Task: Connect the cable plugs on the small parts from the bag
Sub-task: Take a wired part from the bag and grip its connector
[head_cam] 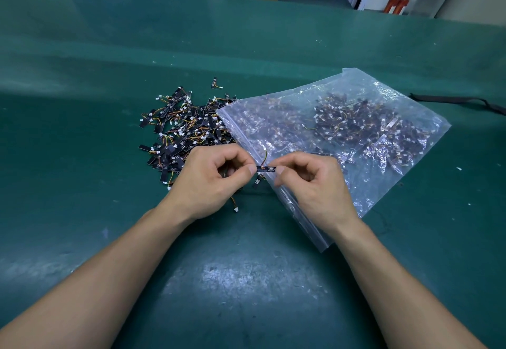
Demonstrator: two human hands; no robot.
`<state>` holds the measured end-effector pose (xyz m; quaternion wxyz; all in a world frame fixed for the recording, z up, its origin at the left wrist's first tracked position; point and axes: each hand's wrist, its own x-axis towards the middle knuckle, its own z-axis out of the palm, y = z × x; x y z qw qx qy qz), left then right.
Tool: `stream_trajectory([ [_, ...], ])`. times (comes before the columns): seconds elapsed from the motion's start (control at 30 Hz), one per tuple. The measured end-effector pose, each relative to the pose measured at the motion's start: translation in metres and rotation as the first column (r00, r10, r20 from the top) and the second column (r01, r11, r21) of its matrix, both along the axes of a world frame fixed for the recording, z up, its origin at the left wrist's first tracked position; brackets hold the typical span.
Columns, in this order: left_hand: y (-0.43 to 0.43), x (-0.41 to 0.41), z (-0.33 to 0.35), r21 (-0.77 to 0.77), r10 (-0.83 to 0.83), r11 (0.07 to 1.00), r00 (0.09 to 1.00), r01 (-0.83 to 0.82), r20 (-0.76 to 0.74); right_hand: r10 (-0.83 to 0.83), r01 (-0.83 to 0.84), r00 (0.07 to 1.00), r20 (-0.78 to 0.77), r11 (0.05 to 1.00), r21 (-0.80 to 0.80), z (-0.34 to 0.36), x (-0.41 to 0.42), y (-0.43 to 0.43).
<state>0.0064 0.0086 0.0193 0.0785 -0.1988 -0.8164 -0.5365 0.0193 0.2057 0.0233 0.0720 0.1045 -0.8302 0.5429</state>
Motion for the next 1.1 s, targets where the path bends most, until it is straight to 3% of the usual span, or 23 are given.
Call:
stream_trajectory([
  [0.17,-0.002,-0.001,0.000,0.050,0.087,0.995,0.996,-0.088,0.014,-0.062,0.104,0.992,-0.107,0.884,0.457,-0.003,-0.005,0.011],
  [0.27,-0.002,-0.002,0.000,0.045,0.110,0.993,0.994,-0.110,0.004,-0.061,0.104,0.993,-0.097,0.841,0.530,-0.003,-0.006,0.012],
  [0.47,-0.004,-0.002,-0.003,-0.021,0.122,0.992,0.992,-0.123,-0.033,-0.150,0.185,0.981,-0.126,0.922,0.341,-0.004,-0.010,0.016],
  [0.67,0.007,-0.011,0.009,-0.270,0.085,0.949,0.958,-0.161,-0.273,-0.217,0.255,0.957,-0.190,0.944,0.208,0.001,-0.009,0.020],
  [0.83,0.036,-0.028,0.024,-0.561,0.023,0.818,0.980,-0.131,-0.195,-0.261,0.313,0.912,-0.315,0.941,0.126,0.009,-0.008,0.022],
  [1.1,0.093,-0.048,0.035,-0.658,0.131,0.698,0.954,-0.282,-0.270,-0.302,0.345,0.868,-0.395,0.938,0.041,0.017,-0.007,0.026],
])
